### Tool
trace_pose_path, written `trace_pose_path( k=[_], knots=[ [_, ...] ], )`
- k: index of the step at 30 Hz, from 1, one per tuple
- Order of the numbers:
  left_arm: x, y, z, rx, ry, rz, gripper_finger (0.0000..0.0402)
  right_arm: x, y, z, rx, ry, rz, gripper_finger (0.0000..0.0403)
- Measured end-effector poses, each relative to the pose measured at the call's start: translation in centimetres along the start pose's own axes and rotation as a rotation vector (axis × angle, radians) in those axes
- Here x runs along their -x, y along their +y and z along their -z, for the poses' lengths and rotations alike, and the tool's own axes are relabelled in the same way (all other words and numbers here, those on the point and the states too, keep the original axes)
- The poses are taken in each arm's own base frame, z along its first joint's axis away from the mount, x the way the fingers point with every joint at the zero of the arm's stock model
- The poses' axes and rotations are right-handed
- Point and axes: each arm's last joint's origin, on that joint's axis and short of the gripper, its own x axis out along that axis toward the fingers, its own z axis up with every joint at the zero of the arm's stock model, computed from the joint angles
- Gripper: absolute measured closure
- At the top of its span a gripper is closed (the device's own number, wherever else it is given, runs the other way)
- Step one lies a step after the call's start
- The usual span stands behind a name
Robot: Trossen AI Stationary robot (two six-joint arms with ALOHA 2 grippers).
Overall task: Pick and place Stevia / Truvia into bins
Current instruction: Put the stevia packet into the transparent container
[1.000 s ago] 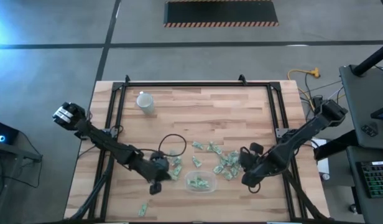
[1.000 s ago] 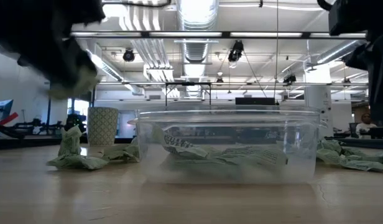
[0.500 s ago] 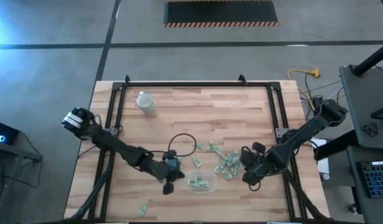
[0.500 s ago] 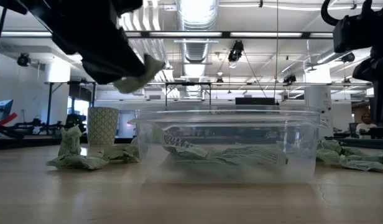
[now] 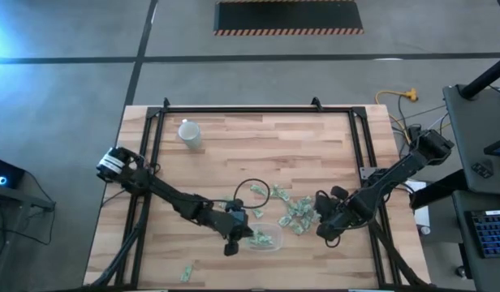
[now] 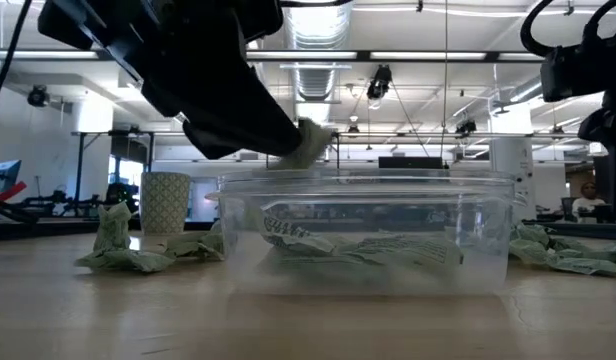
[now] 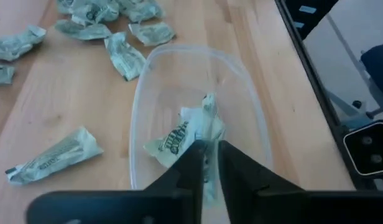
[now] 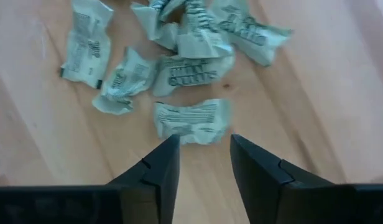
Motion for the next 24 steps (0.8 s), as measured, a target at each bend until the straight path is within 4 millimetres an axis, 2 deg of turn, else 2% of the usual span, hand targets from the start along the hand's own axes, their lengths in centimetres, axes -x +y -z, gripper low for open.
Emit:
trace_pose_path(
  k=[5, 9, 14, 24],
  knots=[
    [0.4, -0.1, -0.7, -0.002, -0.016, 0.006, 0.0317, -0.9, 0.2, 0.4, 0.007, 0.007, -0.087, 0.0252],
    [1.5, 0.0, -1.1, 0.014, 0.000, -0.004, 0.0296, -1.8, -0.3, 0.9, -0.009, 0.019, -0.089, 0.0248],
    [3.1, 0.0, -1.7, 0.048, 0.025, -0.016, 0.0292, -2.4, -0.8, 1.3, -0.012, 0.011, -0.078, 0.0252],
    [7.2, 0.2, -2.4, 0.124, 0.096, -0.055, 0.0291, -3.7, -1.2, 1.8, -0.038, -0.048, -0.167, 0.0271]
  ],
)
